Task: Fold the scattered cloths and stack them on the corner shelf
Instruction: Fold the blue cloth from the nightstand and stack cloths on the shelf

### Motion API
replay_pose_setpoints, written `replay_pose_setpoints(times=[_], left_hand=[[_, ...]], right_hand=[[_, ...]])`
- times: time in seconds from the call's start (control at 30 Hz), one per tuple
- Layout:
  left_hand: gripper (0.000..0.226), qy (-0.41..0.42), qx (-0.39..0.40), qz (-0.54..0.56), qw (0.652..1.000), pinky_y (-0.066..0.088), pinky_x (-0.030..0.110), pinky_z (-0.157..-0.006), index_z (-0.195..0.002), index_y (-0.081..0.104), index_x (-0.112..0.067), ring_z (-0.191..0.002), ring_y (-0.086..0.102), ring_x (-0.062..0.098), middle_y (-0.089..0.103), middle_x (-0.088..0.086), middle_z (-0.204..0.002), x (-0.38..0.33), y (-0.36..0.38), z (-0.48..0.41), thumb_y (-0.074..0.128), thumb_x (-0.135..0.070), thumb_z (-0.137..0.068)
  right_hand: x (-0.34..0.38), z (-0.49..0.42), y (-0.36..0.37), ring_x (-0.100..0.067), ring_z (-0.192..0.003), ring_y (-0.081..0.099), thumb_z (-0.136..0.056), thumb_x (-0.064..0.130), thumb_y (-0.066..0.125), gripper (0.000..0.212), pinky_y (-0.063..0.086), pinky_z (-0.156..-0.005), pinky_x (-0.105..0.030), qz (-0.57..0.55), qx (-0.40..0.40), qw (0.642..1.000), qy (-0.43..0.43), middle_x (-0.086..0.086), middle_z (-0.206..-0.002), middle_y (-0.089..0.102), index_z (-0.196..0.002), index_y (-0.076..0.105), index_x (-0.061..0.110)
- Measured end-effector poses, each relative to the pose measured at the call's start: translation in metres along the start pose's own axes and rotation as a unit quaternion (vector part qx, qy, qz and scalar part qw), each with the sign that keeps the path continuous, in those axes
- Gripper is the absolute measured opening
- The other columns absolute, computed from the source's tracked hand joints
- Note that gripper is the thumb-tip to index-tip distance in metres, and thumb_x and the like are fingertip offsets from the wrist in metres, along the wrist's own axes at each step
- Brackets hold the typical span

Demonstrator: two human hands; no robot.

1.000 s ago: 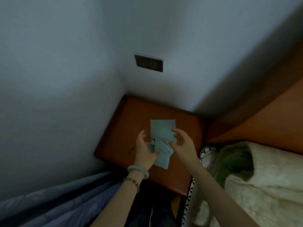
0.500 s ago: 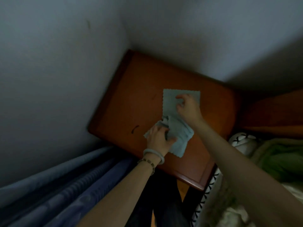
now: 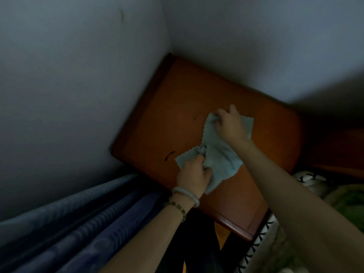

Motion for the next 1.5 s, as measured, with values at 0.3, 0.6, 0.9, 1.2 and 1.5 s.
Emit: replay_pose_setpoints(times=[0.3, 0.6, 0.9, 1.2, 1.5], left_hand=[[0.017, -0.019, -0.162, 0.028, 0.986, 0.044, 0.029, -0.065, -0.111, 0.052, -0.014, -0.075, 0.054, 0.016, 0.056, -0.003, -0.087, -0.028, -0.114, -0.015, 0.047, -0.021, -0.096], [0.023, 0.074, -0.298, 0.062, 0.950, 0.037, 0.020, -0.069, -0.106, 0.064, -0.005, -0.084, 0.054, 0.014, 0.066, 0.011, -0.101, -0.096, -0.225, -0.021, 0.054, -0.022, -0.095], [0.022, 0.158, -0.336, 0.045, 0.927, 0.037, 0.018, -0.070, -0.096, 0.070, -0.008, -0.087, 0.062, 0.025, 0.069, 0.013, -0.094, -0.162, -0.289, -0.029, 0.061, -0.027, -0.089], [0.011, 0.194, -0.295, 0.156, 0.922, 0.042, 0.002, -0.073, -0.095, 0.069, -0.008, -0.087, 0.058, 0.012, 0.063, 0.003, -0.092, -0.151, -0.273, -0.016, 0.064, -0.015, -0.088], [0.012, 0.053, 0.010, 0.066, 0.996, 0.046, 0.018, -0.081, -0.083, 0.069, -0.029, -0.085, 0.061, 0.007, 0.067, -0.008, -0.088, -0.050, -0.191, -0.001, 0.074, -0.018, -0.080]], right_hand=[[0.006, 0.026, -0.127, -0.025, -0.100, 0.057, -0.090, 0.012, 0.052, 0.034, 0.043, -0.078, -0.030, -0.095, -0.156, 0.983, -0.006, -0.011, -0.111, 0.062, -0.124, 0.057, 0.015], [0.023, 0.058, -0.239, -0.026, -0.074, 0.058, -0.085, 0.003, 0.049, 0.021, 0.051, -0.069, -0.048, -0.176, -0.254, 0.951, 0.018, -0.009, -0.084, 0.059, -0.105, 0.049, 0.011], [0.036, 0.069, -0.305, -0.024, -0.085, 0.060, -0.090, 0.010, 0.052, 0.022, 0.052, -0.076, -0.040, -0.043, -0.278, 0.959, -0.021, -0.009, -0.099, 0.065, -0.106, 0.067, 0.012], [0.012, 0.092, -0.306, -0.020, -0.088, 0.058, -0.087, -0.002, 0.056, 0.019, 0.047, -0.078, -0.028, -0.073, -0.256, 0.964, 0.011, -0.010, -0.099, 0.066, -0.095, 0.071, 0.007], [-0.031, 0.148, -0.193, -0.022, -0.097, 0.063, -0.089, 0.005, 0.059, 0.022, 0.049, -0.088, -0.030, -0.009, 0.009, 0.997, 0.074, -0.011, -0.108, 0.069, -0.107, 0.071, 0.007]])
Point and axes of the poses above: each hand's wrist, its own z-axis away from the middle knuckle, its own y-axis out of the palm, x = y × z, the point moved 6 cm from there along -z, towards the middle knuckle
